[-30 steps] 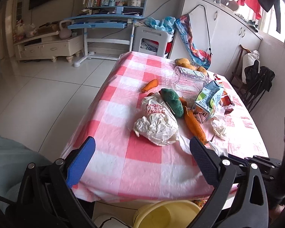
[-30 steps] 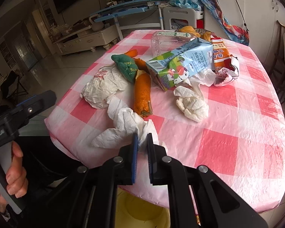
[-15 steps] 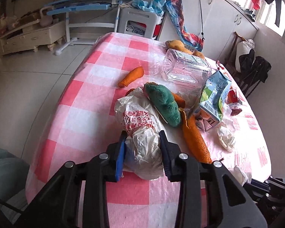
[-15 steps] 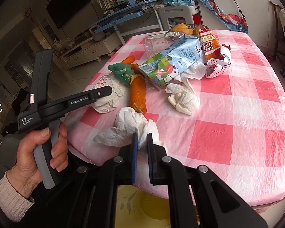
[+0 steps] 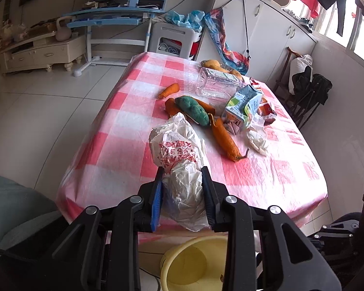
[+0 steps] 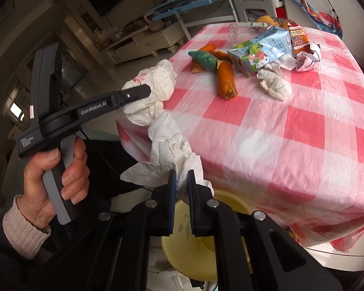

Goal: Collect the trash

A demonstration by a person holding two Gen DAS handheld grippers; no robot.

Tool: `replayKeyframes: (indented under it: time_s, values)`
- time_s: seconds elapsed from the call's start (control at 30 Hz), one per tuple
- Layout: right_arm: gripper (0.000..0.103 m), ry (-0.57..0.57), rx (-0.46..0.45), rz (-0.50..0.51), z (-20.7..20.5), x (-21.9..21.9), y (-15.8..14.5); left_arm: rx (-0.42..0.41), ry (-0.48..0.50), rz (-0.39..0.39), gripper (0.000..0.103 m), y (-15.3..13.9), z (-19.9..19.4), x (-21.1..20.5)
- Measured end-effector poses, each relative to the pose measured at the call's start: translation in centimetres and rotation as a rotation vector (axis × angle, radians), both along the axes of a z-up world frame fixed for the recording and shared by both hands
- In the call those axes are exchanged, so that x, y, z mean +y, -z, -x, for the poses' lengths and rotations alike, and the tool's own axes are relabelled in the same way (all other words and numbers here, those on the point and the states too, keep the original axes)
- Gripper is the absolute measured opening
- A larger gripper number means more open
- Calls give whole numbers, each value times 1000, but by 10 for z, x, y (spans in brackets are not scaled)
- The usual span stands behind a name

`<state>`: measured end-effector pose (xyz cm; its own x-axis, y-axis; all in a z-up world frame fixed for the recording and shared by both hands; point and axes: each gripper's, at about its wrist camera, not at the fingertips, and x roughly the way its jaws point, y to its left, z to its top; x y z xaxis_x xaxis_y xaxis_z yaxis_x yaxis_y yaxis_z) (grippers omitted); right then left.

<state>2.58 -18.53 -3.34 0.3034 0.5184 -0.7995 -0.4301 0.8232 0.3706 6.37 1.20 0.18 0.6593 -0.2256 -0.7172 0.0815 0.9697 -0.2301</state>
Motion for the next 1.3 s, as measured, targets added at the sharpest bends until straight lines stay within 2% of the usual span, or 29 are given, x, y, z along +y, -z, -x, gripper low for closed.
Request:
replayKeyframes:
  time_s: [0.1, 0.23, 0.27, 0.33, 0.4, 0.43, 0.57, 0.67, 0.73, 0.8, 0.87, 1.0, 1.13, 1.3]
  values:
    - [10, -35, 67, 50, 15, 6, 17, 5, 25, 1, 29, 0, 21, -4]
    - [13, -35, 106, 89, 20, 8, 23, 25, 66, -9, 30, 6, 42, -14]
    - [16, -14, 104, 94, 20, 6, 23, 34, 74, -15, 30, 8, 46, -16]
    - [30, 33, 93, 80, 19, -1, 22, 55, 89, -22, 30, 12, 53, -21]
    - [38, 87, 68, 47, 16, -11, 16, 83, 103, -27, 30, 18, 61, -24]
    - [38, 113, 52, 19, 14, -18, 11, 100, 110, -33, 30, 21, 64, -27]
    - [53, 238, -58, -68, 13, -42, -2, 182, 173, -60, 31, 36, 75, -39]
    - [58, 312, -133, -117, 15, -54, -16, 250, 242, -112, 38, 50, 82, -53]
    - [64, 358, -185, -124, 19, -59, -22, 266, 272, -153, 44, 55, 87, -60]
    - [70, 397, -223, -121, 21, -62, -27, 237, 273, -184, 56, 50, 91, -63]
    - [73, 426, -241, -117, 21, -63, -31, 179, 245, -199, 65, 40, 94, -59]
    - [73, 437, -263, -97, 20, -63, -37, 38, 125, -174, 82, 15, 96, -37]
    - [73, 424, -319, -39, 23, -51, -40, -93, -34, -162, 91, -5, 98, -12]
    - [78, 392, -378, 54, 25, -34, -39, -154, -147, -125, 94, -14, 99, 9]
